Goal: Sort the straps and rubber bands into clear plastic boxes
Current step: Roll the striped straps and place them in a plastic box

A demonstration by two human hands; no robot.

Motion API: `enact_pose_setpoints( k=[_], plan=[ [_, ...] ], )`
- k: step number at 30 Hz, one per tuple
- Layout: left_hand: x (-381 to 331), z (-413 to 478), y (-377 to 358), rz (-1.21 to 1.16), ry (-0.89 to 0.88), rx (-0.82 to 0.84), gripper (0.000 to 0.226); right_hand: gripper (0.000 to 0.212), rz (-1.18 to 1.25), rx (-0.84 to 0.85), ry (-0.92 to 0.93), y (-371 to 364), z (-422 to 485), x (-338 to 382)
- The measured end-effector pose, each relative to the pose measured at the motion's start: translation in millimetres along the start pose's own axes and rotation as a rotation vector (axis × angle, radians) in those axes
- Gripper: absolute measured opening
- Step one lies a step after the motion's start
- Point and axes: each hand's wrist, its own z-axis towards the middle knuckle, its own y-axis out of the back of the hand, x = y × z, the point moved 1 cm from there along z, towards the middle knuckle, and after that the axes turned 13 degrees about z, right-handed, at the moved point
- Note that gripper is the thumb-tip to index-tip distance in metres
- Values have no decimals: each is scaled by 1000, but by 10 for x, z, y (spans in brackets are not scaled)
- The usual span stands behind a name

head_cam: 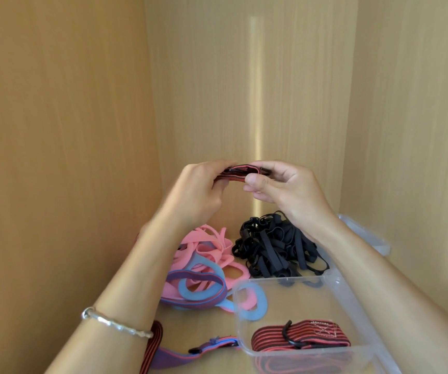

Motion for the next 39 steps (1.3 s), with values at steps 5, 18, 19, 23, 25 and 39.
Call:
enact_pose_setpoints(
  k=[5,18,19,23,25,39],
  plan=[
    [43,6,9,-25,63,41,44,20,3,39,14,36,14,-7],
    [26,0,55,-58,144,44,54,34,-73,78,60,48,16,-41],
    [26,5,47,-57,164,32,52,36,-82,85,67,43,10,-41],
    [18,7,25,-50,187,30,48,35,-105,86,61,37,13,-41],
    [14,-8,36,-59,151,46,46,32,-118,71,58,52,25,-44],
    [-22,-5,2,-76,21,-23,30,44,-167,154,-29,17,-8,7]
  ],
)
